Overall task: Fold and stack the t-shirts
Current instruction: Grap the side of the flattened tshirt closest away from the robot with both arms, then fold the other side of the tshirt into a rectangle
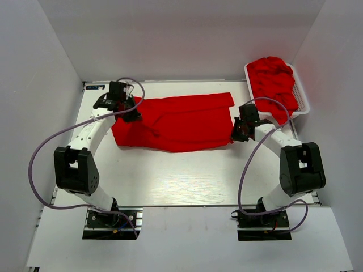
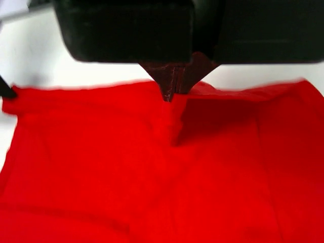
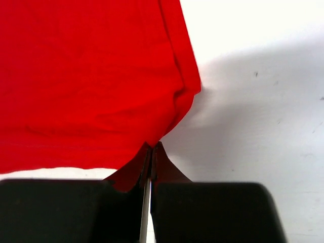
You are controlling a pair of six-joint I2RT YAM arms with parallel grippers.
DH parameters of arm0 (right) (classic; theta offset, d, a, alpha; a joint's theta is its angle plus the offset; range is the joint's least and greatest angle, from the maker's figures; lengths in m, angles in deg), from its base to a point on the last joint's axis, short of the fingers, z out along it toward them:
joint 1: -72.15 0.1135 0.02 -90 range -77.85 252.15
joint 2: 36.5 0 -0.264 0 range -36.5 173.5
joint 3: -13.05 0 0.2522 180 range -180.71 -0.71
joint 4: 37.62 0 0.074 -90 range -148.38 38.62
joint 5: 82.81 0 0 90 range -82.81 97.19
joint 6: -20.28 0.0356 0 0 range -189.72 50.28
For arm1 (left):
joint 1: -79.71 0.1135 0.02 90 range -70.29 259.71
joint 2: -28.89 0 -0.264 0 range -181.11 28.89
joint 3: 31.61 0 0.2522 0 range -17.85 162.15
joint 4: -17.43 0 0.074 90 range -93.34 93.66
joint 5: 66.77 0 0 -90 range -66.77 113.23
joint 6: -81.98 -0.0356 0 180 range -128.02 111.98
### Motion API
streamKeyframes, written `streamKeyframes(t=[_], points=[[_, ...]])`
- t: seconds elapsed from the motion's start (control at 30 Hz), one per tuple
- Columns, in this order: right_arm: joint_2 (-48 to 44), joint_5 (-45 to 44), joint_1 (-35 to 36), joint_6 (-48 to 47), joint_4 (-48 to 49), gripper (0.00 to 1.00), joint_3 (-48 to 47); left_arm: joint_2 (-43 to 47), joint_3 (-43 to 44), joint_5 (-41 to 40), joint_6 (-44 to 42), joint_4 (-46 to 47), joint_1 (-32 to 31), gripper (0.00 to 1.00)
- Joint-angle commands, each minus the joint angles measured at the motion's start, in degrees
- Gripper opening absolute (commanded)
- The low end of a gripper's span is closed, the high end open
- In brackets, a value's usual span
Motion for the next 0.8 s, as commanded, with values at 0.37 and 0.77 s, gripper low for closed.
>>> streamKeyframes(t=[0.37, 0.77], points=[[8.7, -4.9, -0.3, -4.6, -7.0, 0.0, -15.0, -6.9, 14.0, -6.6, -15.0, 12.9, 1.8, 0.0], [17.5, -8.0, -0.4, -5.1, -13.6, 0.0, -26.7, -14.8, 19.3, -6.5, -19.3, 19.0, 4.0, 0.0]])
